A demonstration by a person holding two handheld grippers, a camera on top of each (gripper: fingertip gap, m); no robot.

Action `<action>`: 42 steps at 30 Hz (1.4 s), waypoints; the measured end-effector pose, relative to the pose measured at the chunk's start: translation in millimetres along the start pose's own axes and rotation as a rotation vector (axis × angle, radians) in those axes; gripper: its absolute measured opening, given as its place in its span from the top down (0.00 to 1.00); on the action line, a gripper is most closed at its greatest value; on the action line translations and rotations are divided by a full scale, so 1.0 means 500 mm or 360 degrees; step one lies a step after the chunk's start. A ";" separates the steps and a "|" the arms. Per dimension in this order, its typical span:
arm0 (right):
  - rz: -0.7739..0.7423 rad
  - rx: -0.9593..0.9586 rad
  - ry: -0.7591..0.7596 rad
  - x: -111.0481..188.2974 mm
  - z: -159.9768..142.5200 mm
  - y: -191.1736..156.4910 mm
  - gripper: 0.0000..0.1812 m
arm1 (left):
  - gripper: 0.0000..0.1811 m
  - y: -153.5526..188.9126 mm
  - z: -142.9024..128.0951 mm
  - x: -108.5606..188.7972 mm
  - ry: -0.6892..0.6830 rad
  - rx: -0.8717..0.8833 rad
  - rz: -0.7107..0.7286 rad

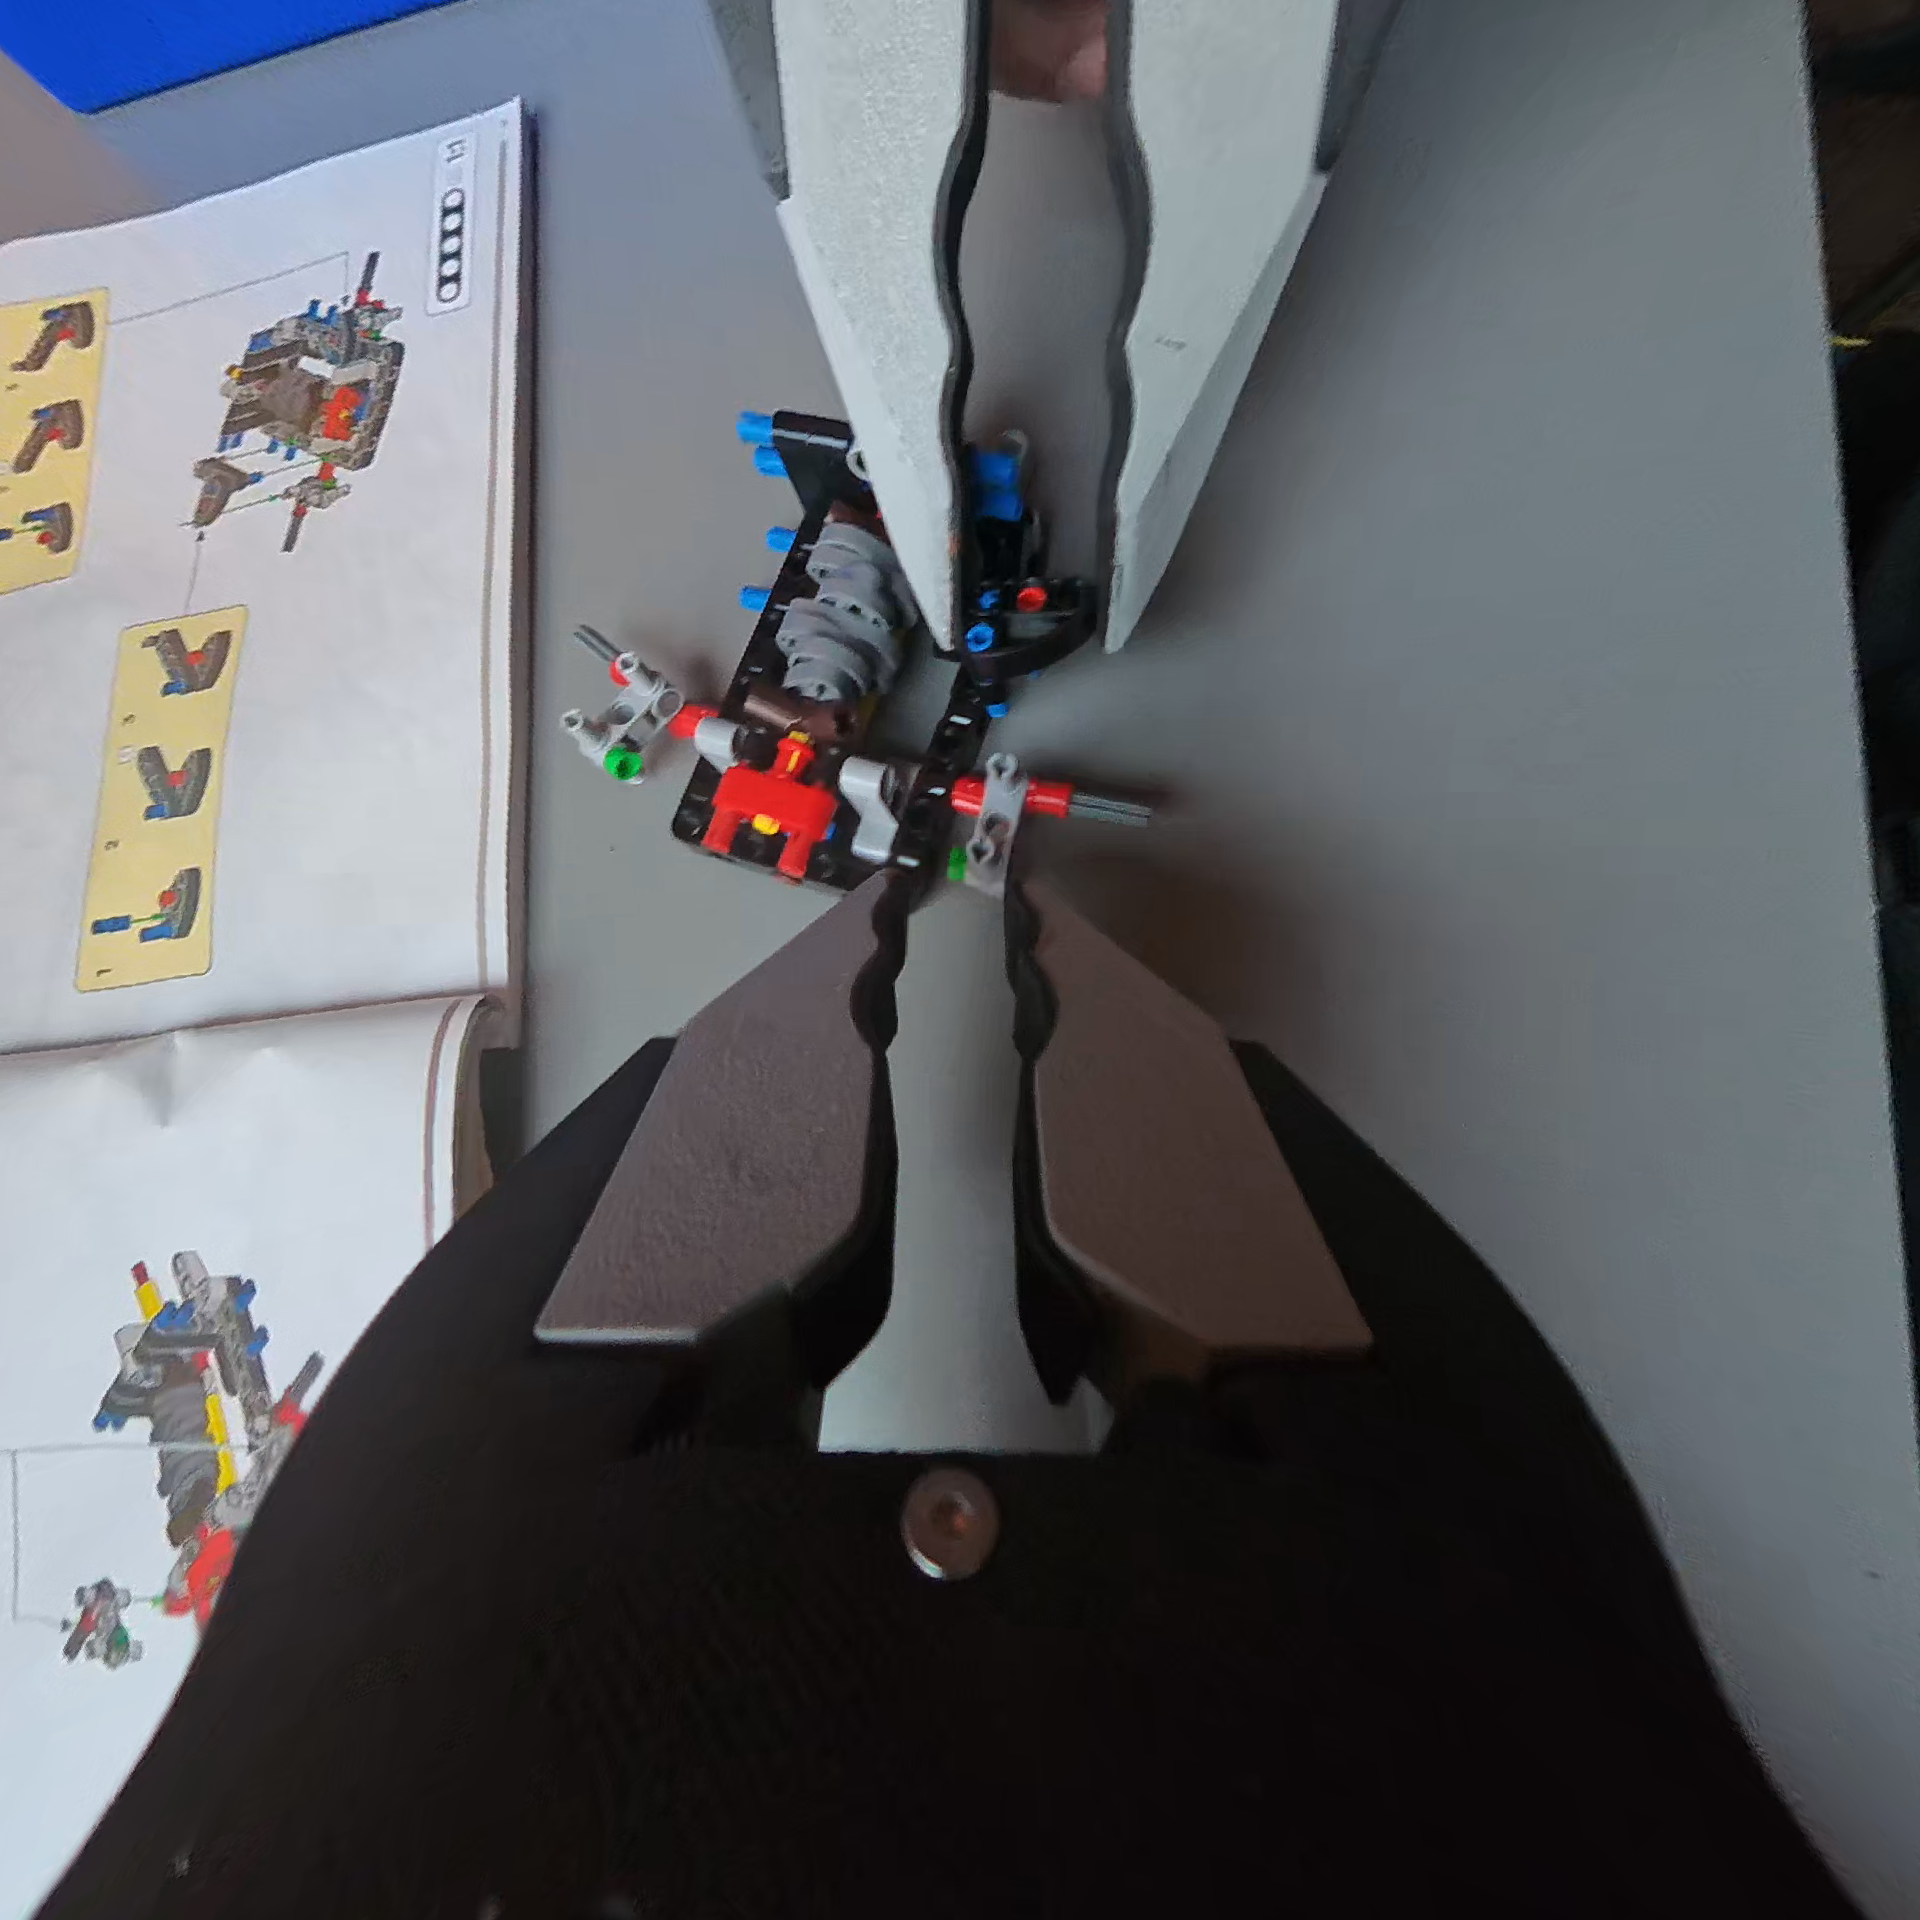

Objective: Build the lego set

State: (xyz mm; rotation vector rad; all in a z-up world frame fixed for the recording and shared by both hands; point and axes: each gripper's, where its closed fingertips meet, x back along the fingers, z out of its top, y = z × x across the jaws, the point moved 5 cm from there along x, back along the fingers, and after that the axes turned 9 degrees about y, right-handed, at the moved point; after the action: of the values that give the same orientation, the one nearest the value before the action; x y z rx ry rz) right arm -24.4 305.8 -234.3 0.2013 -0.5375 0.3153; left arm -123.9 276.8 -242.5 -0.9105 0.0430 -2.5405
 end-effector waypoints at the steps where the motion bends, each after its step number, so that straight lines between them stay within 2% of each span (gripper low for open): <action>1: 0.0002 0.0001 0.0005 0.001 0.000 0.000 0.88 | 0.91 -0.006 -0.004 0.000 -0.0004 0.0008 0.0031; 7: 0.0006 0.0010 0.0010 0.004 -0.003 -0.001 0.88 | 0.90 0.010 -0.001 -0.004 0.0083 0.0111 -0.0101; 23: 0.0031 0.0061 0.0078 0.007 -0.006 -0.003 0.88 | 0.92 0.040 -0.002 -0.012 0.0065 0.0067 -0.0120; 33: -0.0015 0.0110 0.0179 0.007 0.015 -0.009 0.88 | 0.90 0.020 0.000 -0.002 0.0132 0.0137 -0.0059; 42: -0.0126 0.0077 0.0139 -0.010 0.017 0.001 0.88 | 0.86 0.002 -0.013 0.003 0.0168 0.0196 -0.0088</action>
State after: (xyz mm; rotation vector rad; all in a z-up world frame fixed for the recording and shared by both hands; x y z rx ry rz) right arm -32.6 303.0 -229.5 0.2536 -0.4349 0.2592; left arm -128.3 274.4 -246.8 -0.7399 -0.1068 -2.6078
